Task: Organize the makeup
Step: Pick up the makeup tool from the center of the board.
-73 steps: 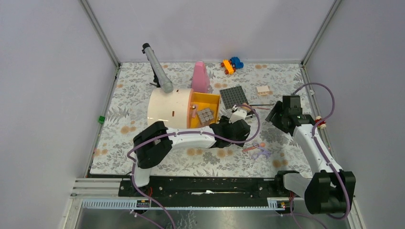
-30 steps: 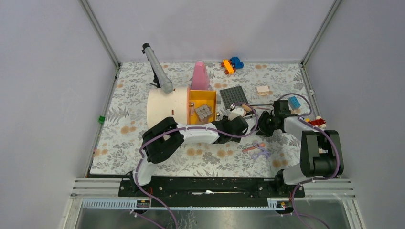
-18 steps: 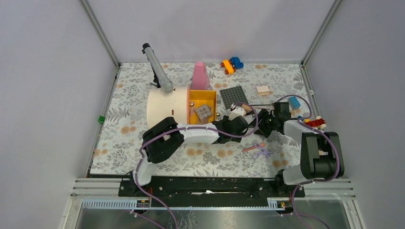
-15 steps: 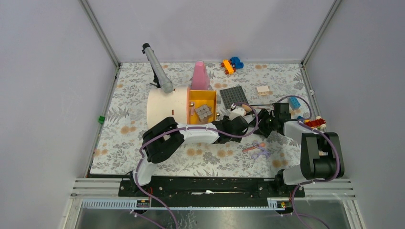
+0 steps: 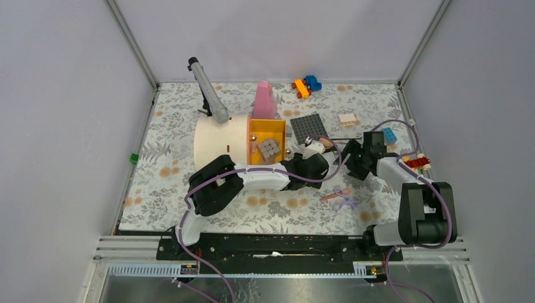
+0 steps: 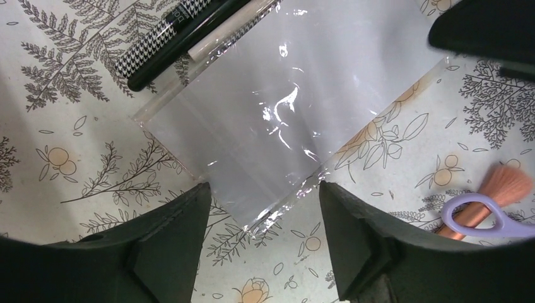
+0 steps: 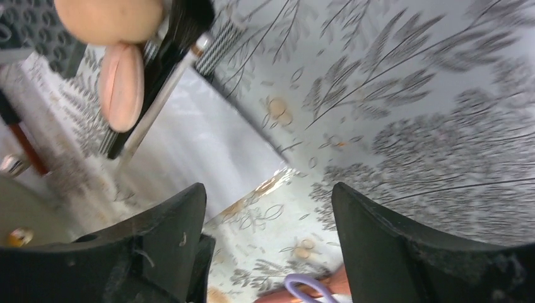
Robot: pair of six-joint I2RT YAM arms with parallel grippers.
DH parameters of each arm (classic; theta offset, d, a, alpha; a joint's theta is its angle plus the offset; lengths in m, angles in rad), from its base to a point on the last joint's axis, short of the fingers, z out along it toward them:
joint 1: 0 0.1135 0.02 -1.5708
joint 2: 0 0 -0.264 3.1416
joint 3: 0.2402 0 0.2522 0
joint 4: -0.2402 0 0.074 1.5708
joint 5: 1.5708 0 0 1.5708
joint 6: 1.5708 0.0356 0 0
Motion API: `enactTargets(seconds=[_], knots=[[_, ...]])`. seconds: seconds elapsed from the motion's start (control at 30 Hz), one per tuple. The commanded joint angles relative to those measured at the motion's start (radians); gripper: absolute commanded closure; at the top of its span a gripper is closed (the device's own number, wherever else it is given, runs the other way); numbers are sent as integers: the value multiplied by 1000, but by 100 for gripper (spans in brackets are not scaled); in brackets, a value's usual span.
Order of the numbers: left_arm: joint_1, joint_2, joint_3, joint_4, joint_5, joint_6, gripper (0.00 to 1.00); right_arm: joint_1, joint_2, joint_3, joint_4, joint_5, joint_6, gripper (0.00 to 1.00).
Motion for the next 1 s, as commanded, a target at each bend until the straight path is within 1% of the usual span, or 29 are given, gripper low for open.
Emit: enactTargets(seconds=[0.0, 0.2, 0.33, 0.47, 0.57, 0.67, 0.77, 0.87, 0.97], knots=[[16, -30, -9, -16, 2, -17, 28, 2, 6, 100, -110, 186, -108, 18], [49, -23, 15, -22, 23, -8, 23, 1, 162, 203, -105, 123, -164, 18], [61, -2, 19, -12, 44, -5, 21, 2, 268, 257, -105, 45, -206, 19], [62, 20, 23, 3, 78, 4, 21, 2, 329, 265, -72, -82, -226, 21], [61, 33, 24, 14, 95, 5, 21, 1, 361, 260, -54, -136, -228, 23], [62, 44, 25, 18, 106, 7, 25, 2, 394, 256, -38, -183, -225, 30], [62, 48, 20, 23, 110, 7, 30, 2, 413, 252, -30, -203, -225, 37], [62, 52, 20, 29, 110, 10, 35, 1, 421, 248, -29, -205, -227, 40], [62, 59, 22, 29, 106, 14, 37, 1, 421, 236, -22, -215, -228, 41]])
